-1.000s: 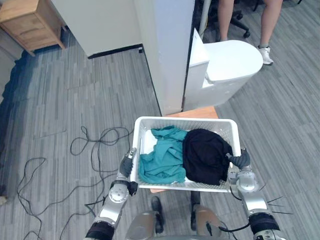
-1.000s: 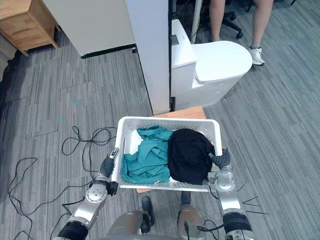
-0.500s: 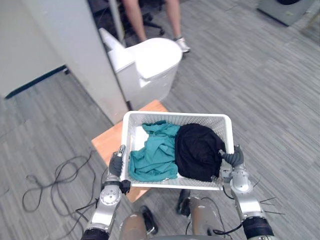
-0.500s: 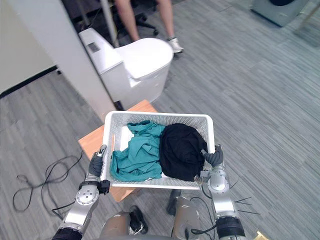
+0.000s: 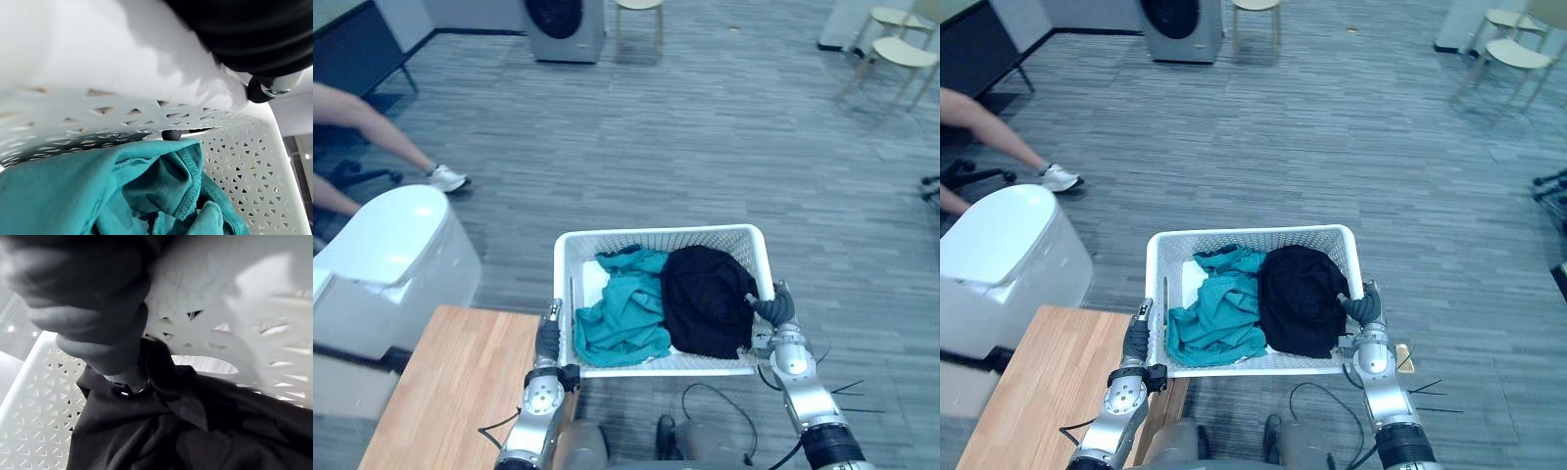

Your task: Pick up the laundry basket with both hands and put the clothes into the washing machine.

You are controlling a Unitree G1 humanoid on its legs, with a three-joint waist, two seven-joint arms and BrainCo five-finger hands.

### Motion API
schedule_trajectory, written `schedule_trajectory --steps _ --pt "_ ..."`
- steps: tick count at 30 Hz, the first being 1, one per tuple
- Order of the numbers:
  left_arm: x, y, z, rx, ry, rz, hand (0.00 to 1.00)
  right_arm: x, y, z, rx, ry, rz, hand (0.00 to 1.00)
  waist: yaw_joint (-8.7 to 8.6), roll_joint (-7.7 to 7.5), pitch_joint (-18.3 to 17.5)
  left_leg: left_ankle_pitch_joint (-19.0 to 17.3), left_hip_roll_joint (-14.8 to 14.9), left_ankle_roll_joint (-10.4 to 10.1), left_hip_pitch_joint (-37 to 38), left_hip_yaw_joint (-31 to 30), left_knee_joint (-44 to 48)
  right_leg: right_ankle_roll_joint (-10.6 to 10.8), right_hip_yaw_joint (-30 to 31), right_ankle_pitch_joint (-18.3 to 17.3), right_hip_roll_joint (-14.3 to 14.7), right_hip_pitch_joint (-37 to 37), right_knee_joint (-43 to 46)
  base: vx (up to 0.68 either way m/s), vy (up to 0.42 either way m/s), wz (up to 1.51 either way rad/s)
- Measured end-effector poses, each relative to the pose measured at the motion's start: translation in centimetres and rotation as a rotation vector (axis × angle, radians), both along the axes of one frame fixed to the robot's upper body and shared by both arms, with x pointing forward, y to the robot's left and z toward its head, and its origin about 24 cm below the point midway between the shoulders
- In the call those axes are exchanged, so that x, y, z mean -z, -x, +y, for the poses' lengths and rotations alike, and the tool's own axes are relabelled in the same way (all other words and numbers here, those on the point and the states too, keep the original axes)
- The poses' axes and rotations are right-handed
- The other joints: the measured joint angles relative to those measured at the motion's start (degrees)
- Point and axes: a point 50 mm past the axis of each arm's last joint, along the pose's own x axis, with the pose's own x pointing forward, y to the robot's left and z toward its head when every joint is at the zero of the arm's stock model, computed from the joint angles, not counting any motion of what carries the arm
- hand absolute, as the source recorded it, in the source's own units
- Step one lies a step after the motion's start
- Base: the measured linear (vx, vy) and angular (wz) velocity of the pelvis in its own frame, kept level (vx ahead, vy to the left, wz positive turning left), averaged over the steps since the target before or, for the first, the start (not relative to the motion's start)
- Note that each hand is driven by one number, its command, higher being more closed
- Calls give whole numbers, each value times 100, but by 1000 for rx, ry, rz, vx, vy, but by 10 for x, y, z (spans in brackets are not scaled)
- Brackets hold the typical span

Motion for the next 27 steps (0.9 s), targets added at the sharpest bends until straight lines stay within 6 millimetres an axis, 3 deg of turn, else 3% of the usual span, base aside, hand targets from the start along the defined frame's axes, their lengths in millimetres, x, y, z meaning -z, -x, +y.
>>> schedule_trajectory --steps 1,2,4,5,6,7,8,10,11,12,14,16,17,18,20,21,22,23,24,25,26,27 --pt "1 2 2 -4 -3 7 100 1 0 2 -4 -5 4 100 51 5 -3 294 -55 92 85 13 -178 74 97 8 3 77 -108 276 183 -64" --pt "2 4 5 -7 -12 14 100 2 1 5 -7 -15 5 100 71 -73 -23 321 -208 161 230 106 -469 239 278 104 -95 211 -379 273 136 -30" --pt "-1 1 6 -16 -4 -3 100 -1 -2 7 -9 -14 -9 100 136 -54 -35 334 -283 252 173 242 -323 431 330 236 -219 289 -671 397 197 -9" --pt "0 3 7 -24 -3 2 100 -1 -3 9 -18 -15 -8 100 158 -59 -37 287 -316 330 186 268 -243 471 349 209 -260 315 -654 426 221 -7" --pt "3 7 11 -41 -3 18 100 1 -3 13 -32 -23 -3 100 190 -64 -40 173 -412 508 289 306 -201 658 379 12 -370 354 -451 360 173 -6" --pt "5 10 12 -45 -4 27 100 5 -2 15 -29 -30 13 100 239 -64 -44 1 -543 704 574 372 -339 891 520 -346 -491 191 303 424 204 -5" --pt "5 11 12 -46 -5 31 100 6 -1 15 -28 -34 18 100 247 -56 -47 -128 -568 772 699 386 -395 1043 569 -490 -503 -24 948 281 135 2" --pt "6 13 15 -47 -15 40 100 9 1 18 -24 -51 29 100 197 -135 -16 -423 -713 923 1005 334 -391 1613 657 -624 -651 -711 2907 258 99 28" --pt "10 18 18 -48 -24 62 100 15 5 20 -20 -65 51 100 104 -245 -31 -566 -903 964 1340 229 -443 1559 573 -571 -915 -1134 4247 539 93 46" --pt "12 20 16 -40 -25 80 100 19 9 18 -15 -62 70 100 83 -259 -34 -641 -1007 984 1741 162 -655 1252 411 -685 -1108 -1386 4755 506 45 42" --pt "11 19 16 -32 -31 80 100 20 10 18 -16 -62 72 100 -39 -196 -41 -653 -1045 992 2181 -51 -1051 795 2 -866 -1276 -1777 4460 506 0 38" --pt "9 17 16 -28 -33 71 100 18 8 17 -24 -58 67 100 -196 -80 -45 -687 -926 909 2470 -234 -1352 691 -333 -875 -1263 -2231 3525 513 -47 43" --pt "9 15 14 -21 -31 67 100 16 6 14 -29 -48 65 100 -236 66 29 -765 -751 761 2701 -309 -1470 707 -360 -609 -1112 -2419 2592 570 -92 35" --pt "8 14 13 -16 -32 65 100 16 7 13 -27 -51 66 100 -277 134 65 -831 -612 624 2919 -387 -1538 803 -340 66 -986 -2493 1279 596 -112 35" --pt "8 13 14 -14 -39 63 100 14 6 14 -29 -56 56 100 -344 35 23 -934 -591 411 3249 -513 -1649 872 -265 958 -1001 -2487 -462 682 -192 42" --pt "8 13 16 -12 -45 64 100 15 8 15 -29 -56 61 100 -377 -62 -28 -1023 -601 250 3581 -694 -1693 708 -178 1135 -1025 -2470 -738 743 -249 38" --pt "9 12 13 -11 -36 68 100 15 7 13 -28 -48 63 100 -378 28 -30 -1046 -504 212 3718 -748 -1641 590 -136 1805 -994 -2487 -500 803 -268 29" --pt "9 12 9 -13 -24 71 100 14 7 10 -23 -40 67 100 -365 206 -127 -946 -280 32 3677 -862 -1187 481 -273 2238 -940 -2616 166 663 -214 11" --pt "10 11 8 -11 -20 72 100 13 6 9 -23 -33 66 100 -367 331 -136 -802 -156 -204 3591 -858 -833 445 -362 2035 -853 -2651 511 940 -348 7" --pt "10 9 7 -14 -14 69 100 11 4 8 -25 -30 57 100 -376 466 -123 89 107 -467 3037 -837 573 296 -515 1446 -628 -2506 1000 749 -313 -2" --pt "10 9 6 -14 -12 70 100 11 4 8 -24 -28 55 100 -356 489 -104 743 222 -517 2778 -785 1224 269 -520 1251 -570 -2340 1057 905 -346 -5" --pt "11 10 5 -14 -8 75 100 10 4 8 -20 -27 53 100 -296 557 -30 1457 590 -700 2197 -717 2729 224 -585 958 -404 -1803 924 708 -228 -4"
